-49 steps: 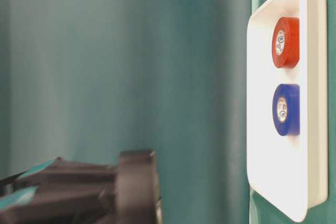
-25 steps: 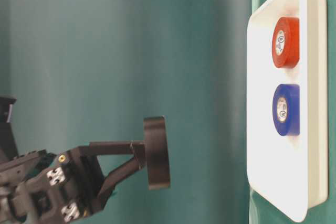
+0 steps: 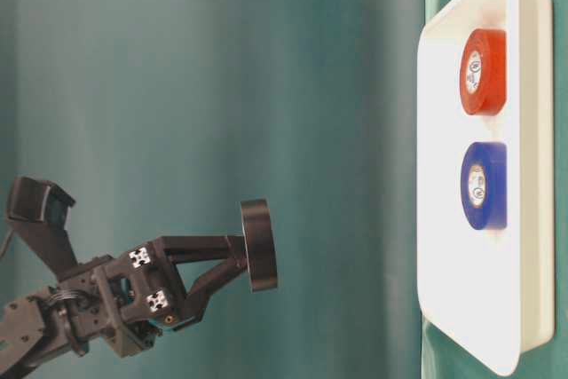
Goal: Pick up the tape from a random location and place it into the white case.
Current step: 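Carry the black tape with the left gripper over the tray's left side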
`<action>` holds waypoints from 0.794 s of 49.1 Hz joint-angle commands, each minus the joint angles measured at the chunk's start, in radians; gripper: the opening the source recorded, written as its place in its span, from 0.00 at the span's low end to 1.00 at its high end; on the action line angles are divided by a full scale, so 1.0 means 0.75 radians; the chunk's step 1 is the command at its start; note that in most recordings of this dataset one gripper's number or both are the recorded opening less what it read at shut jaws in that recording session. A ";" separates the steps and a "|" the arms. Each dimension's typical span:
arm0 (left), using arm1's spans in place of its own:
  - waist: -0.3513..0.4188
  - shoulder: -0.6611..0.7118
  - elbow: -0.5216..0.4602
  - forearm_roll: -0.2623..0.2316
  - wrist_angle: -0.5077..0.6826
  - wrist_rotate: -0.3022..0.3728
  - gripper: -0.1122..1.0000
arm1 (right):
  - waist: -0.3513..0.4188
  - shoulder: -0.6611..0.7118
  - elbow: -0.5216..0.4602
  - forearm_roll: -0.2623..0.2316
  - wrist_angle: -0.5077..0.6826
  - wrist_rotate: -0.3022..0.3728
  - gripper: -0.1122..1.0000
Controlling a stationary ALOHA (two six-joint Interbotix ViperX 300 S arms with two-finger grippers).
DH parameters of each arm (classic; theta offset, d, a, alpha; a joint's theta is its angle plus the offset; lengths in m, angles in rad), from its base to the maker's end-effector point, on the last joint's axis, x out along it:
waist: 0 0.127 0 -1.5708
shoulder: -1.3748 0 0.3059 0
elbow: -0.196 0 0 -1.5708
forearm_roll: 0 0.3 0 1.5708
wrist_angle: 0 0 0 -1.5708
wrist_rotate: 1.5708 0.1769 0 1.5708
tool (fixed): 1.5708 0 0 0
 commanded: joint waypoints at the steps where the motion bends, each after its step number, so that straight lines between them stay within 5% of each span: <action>1: 0.022 -0.022 -0.016 0.006 -0.016 -0.002 0.27 | -0.002 0.002 -0.037 -0.002 -0.004 -0.002 0.86; 39: 0.027 -0.010 0.000 0.000 -0.014 -0.004 0.27 | -0.002 0.002 -0.061 -0.012 0.020 -0.002 0.86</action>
